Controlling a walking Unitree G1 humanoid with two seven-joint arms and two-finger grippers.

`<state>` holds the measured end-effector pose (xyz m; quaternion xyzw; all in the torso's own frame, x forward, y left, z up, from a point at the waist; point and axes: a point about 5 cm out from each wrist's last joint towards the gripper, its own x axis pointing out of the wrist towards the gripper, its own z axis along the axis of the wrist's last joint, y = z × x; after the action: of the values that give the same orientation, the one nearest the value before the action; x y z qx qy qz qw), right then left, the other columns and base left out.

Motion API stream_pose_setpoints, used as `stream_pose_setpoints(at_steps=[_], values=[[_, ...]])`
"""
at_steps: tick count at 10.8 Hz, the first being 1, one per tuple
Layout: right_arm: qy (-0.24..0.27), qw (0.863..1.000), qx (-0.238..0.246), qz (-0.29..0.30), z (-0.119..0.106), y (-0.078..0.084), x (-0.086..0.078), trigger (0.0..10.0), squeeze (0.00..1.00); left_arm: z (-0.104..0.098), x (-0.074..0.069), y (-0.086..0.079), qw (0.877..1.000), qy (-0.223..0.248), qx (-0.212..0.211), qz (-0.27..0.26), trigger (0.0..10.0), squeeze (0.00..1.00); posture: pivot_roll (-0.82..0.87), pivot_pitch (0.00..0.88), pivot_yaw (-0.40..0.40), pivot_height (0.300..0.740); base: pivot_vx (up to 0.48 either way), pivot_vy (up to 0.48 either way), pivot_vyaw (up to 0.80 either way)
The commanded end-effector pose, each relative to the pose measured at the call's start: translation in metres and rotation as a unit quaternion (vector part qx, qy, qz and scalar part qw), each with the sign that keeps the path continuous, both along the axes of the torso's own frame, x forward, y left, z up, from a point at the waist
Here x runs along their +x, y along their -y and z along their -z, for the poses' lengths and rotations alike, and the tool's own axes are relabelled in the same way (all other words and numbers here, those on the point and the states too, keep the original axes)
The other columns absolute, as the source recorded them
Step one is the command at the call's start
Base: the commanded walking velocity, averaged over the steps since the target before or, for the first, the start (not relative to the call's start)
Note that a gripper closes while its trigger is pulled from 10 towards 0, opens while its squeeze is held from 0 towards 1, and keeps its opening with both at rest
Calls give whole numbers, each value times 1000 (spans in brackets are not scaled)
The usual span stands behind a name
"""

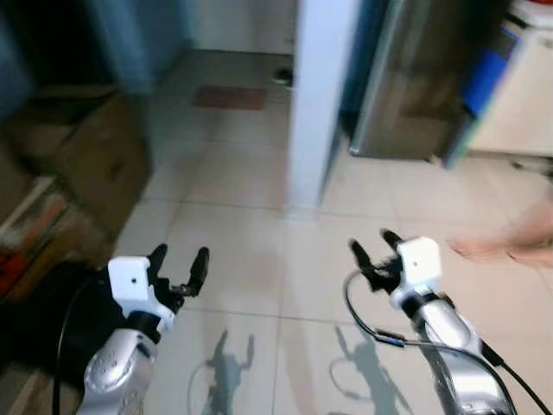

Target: Setting the table

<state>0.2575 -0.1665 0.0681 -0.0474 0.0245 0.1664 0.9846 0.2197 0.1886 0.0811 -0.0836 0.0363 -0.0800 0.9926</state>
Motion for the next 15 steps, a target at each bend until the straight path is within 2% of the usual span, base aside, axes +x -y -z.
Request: stream_pose_setpoints(at_steps=[1, 5, 9, 15], values=[[-17, 1000, 3, 4, 5, 3, -1, 10000, 0, 1, 3, 3, 1000, -7, 3, 12, 10000, 0, -45, 0, 4, 728, 0, 0, -700], [-42, 999, -2, 19, 22, 9, 8, 10000, 0, 0, 7, 7, 1000, -6, 5, 24, 10000, 0, -36, 0, 1, 728, 0, 0, -728], [-33, 999, -3, 28, 21, 10, 14, 10000, 0, 1, 14, 10, 999, -9, 18, 32, 10000, 0, -46, 0, 10, 728, 0, 0, -719], [-27, 1000, 3, 15, 16, -2, 15, 10000, 0, -2, 23, 8, 998, -1, 37, 44, 10000, 0, -34, 0, 7, 728, 0, 0, -697]])
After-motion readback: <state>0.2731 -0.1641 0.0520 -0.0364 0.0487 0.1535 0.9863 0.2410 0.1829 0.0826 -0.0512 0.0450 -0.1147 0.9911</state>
